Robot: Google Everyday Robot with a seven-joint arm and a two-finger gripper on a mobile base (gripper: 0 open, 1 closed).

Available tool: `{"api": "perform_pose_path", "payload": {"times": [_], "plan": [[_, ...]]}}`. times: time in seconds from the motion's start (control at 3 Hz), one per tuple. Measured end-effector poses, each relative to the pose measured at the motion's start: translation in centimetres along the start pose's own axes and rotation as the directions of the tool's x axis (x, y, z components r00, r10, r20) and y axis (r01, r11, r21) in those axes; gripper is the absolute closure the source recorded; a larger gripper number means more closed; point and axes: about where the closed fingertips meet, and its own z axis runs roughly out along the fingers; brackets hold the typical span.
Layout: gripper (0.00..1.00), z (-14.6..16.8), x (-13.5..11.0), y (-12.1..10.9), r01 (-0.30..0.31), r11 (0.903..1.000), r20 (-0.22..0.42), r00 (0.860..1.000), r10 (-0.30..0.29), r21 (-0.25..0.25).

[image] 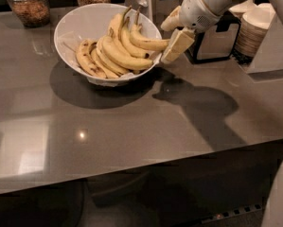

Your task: Pick banana from white bowl

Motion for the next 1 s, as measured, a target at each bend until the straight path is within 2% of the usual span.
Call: {"api": "perform_pose_path", "payload": {"times": [0.33,0.67,1.0], "plan": [[0.42,0.9,0.8,-0.6,-0.001,1.0000,-0.018,1.000,0.001,-0.005],[0.46,1.6,1.8,-1.1,-0.008,0.9999,-0.038,0.999,0.007,-0.008],[0.64,1.9,1.9,-1.5,-0.008,0.9999,-0.051,0.999,0.007,-0.007]]}}
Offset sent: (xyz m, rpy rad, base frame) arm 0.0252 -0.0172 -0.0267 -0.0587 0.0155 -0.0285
